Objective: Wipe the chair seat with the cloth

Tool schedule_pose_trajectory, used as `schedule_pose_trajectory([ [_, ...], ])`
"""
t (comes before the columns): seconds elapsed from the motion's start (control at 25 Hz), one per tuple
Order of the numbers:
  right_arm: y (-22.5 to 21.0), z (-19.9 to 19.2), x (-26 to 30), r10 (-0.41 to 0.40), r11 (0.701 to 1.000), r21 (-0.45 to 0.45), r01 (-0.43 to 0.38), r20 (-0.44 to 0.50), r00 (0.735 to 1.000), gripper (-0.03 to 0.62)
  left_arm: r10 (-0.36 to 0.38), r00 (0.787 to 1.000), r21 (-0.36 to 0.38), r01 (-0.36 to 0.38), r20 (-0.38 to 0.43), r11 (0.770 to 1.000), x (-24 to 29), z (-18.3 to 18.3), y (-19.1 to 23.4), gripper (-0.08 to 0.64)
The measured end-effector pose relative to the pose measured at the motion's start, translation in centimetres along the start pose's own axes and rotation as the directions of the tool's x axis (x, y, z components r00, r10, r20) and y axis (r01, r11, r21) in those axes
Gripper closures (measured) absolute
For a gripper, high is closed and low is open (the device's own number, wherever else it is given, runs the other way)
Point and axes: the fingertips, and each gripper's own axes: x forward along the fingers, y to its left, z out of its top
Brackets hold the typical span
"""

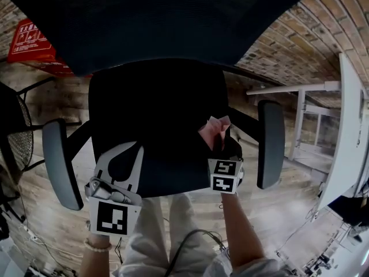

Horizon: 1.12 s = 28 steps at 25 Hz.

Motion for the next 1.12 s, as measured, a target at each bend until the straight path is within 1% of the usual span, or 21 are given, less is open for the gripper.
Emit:
schedule_pose_trajectory([
  [0.12, -0.8, -1.3, -0.9, -0.037, 0.998, 0.052, 0.038, -0.021, 0.999, 0.537, -0.012, 1.000, 0.003, 0.012, 0.000, 1.000, -0.2, 0.1, -0.1, 0.541],
  [0.2, -1.0, -1.9, -1.4, -0.045, 0.994, 0.095, 0.048, -0.030, 0.999, 0.537, -0.017, 1.000, 0.012, 0.017, 0.006, 1.000, -0.5, 0.2, -0.1, 0.541],
  [0.32, -0.4, -2.1, -1.6, -0.027, 0.987, 0.161, 0.030, -0.022, 0.999, 0.537, -0.011, 1.000, 0.027, 0.011, 0.008, 1.000, -1.3, 0.4, 0.4, 0.541],
  [0.4, 0.8, -1.8, -1.6, 0.005, 0.987, 0.163, -0.004, -0.008, 1.000, 0.537, 0.000, 1.000, 0.035, -0.001, 0.009, 0.999, -1.9, 0.4, 0.9, 0.541],
  [0.6, 6.1, -0.7, -1.2, 0.112, 0.989, 0.098, -0.112, 0.011, 0.994, 0.537, 0.037, 0.999, 0.039, -0.037, -0.003, 0.999, -3.5, -0.6, 2.1, 0.541],
  [0.72, 9.4, -0.2, -1.1, 0.167, 0.983, 0.074, -0.168, 0.021, 0.986, 0.537, 0.061, 0.998, 0.035, -0.061, -0.012, 0.998, -4.7, -1.2, 2.9, 0.541],
  [0.8, 12.0, 0.5, -1.3, 0.218, 0.974, 0.050, -0.219, 0.033, 0.975, 0.537, 0.079, 0.997, 0.029, -0.079, -0.020, 0.996, -5.5, -1.8, 3.4, 0.541],
  [0.96, 17.3, 1.7, -1.8, 0.325, 0.946, -0.031, -0.324, 0.047, 0.945, 0.537, 0.110, 0.993, 0.010, -0.110, -0.040, 0.994, -7.0, -2.9, 4.1, 0.541],
  [1.04, 20.1, 2.0, -2.2, 0.381, 0.923, -0.079, -0.377, 0.044, 0.924, 0.537, 0.119, 0.992, 0.002, -0.119, -0.042, 0.993, -7.6, -3.1, 4.2, 0.541],
  [1.12, 22.9, 2.4, -2.8, 0.438, 0.894, -0.129, -0.430, 0.043, 0.898, 0.537, 0.129, 0.991, -0.008, -0.130, -0.041, 0.992, -8.2, -3.3, 4.3, 0.541],
])
